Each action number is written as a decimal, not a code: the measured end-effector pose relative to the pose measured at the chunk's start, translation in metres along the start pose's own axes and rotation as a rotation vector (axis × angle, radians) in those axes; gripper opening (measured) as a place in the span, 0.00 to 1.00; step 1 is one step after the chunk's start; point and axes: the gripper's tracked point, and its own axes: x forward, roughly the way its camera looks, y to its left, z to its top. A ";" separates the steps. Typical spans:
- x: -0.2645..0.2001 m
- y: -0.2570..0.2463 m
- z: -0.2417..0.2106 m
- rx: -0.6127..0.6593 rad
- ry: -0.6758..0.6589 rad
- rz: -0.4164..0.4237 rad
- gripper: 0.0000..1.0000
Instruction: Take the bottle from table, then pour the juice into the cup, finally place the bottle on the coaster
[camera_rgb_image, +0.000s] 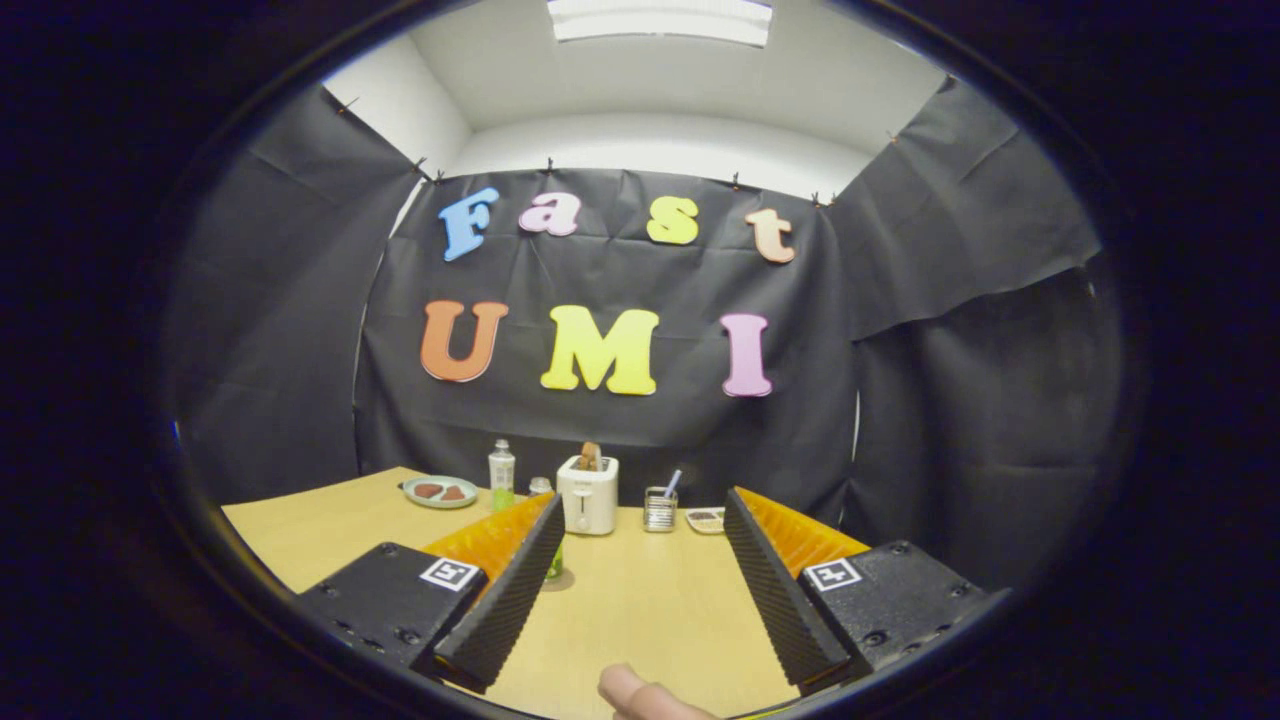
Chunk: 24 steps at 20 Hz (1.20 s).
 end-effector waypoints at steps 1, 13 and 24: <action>-0.008 -0.003 -0.006 0.035 0.014 0.010 1.00; -0.033 -0.043 -0.032 0.131 0.071 0.030 1.00; -0.035 -0.056 -0.033 0.101 0.072 0.003 1.00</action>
